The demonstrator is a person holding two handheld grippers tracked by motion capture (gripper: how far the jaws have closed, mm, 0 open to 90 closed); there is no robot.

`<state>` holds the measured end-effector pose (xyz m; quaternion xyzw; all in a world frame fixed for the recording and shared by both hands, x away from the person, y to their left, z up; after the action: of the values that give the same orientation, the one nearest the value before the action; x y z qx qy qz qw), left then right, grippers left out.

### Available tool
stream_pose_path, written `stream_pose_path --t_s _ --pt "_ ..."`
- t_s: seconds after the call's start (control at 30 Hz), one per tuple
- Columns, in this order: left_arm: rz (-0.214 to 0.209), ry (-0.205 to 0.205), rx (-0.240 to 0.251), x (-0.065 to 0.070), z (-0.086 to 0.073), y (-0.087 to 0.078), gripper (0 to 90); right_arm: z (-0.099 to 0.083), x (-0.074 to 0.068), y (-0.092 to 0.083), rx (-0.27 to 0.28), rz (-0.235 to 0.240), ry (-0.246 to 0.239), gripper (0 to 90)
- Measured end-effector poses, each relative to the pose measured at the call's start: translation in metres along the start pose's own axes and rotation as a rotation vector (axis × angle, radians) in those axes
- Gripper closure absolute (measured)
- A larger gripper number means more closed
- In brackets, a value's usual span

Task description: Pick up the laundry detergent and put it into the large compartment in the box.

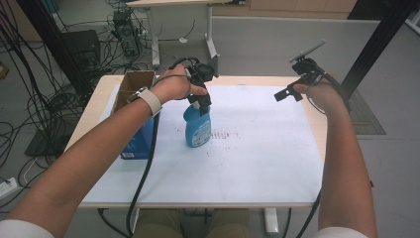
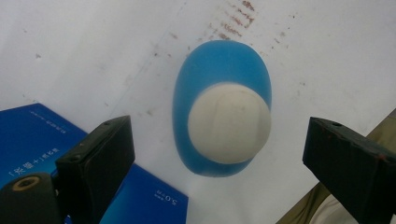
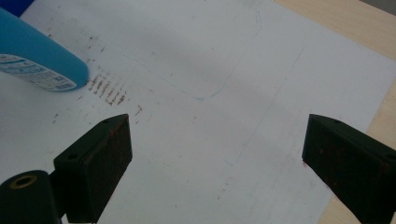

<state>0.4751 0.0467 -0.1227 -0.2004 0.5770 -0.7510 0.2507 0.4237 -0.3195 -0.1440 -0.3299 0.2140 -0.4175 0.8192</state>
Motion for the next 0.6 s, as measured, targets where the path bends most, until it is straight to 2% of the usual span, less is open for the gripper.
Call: stream_pose_path --t_s 0.6 --pt "0.001 -0.003 0.007 0.0001 -0.0013 -0.0006 9.7 0.0001 -0.0009 -0.0002 0.001 -0.001 -0.001 8.1"
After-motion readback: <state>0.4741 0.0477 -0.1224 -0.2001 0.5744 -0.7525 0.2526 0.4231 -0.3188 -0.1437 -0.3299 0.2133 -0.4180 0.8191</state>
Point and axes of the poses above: each handheld gripper's, and its own axes: y roughly forward along the jaws, z roughly out of its top, x roughly to its right, the point moved 2 cm from there along y, roughly forward along the jaws, and after that the axes turned 12 degrees about x, right-handed, at the moved point
